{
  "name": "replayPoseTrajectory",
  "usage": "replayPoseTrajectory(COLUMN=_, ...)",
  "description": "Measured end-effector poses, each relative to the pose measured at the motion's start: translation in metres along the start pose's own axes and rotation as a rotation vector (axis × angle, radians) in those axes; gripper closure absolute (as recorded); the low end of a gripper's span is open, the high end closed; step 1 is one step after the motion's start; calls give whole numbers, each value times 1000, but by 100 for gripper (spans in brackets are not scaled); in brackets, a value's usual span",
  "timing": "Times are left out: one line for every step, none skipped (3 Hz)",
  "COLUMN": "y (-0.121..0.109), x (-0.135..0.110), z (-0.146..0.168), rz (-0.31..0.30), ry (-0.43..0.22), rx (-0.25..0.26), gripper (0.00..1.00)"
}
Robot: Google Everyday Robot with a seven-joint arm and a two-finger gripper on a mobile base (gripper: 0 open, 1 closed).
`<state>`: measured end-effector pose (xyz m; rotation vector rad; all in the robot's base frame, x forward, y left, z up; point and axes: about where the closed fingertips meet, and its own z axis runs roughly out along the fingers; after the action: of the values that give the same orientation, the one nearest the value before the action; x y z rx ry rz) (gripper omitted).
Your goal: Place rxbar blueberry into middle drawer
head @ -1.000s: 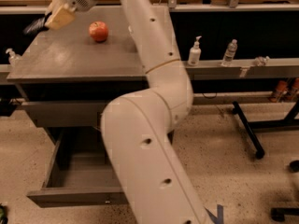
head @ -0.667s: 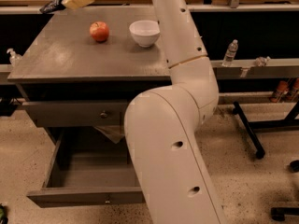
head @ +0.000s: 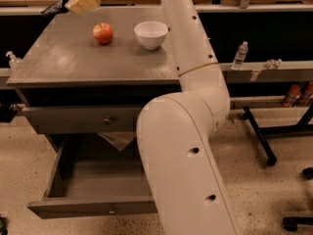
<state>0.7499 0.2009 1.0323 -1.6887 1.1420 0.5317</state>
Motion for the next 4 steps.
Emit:
replayPoseTrajectory(y=2, x=5, z=-27, rz=3, ry=-117, rx=47, gripper=100)
replayPoseTrajectory(y=-1, x=-10, z=-84, rz=-59, ry=-202, rx=188, gripper=100)
replayPoseTrajectory(y=14, x=-27, z=-123, rz=-101, ry=-288, rx=286, gripper=100)
replayPoseTrajectory(y=41, x=-25, z=-134, rz=-92, ry=-319, rx=291, gripper=100)
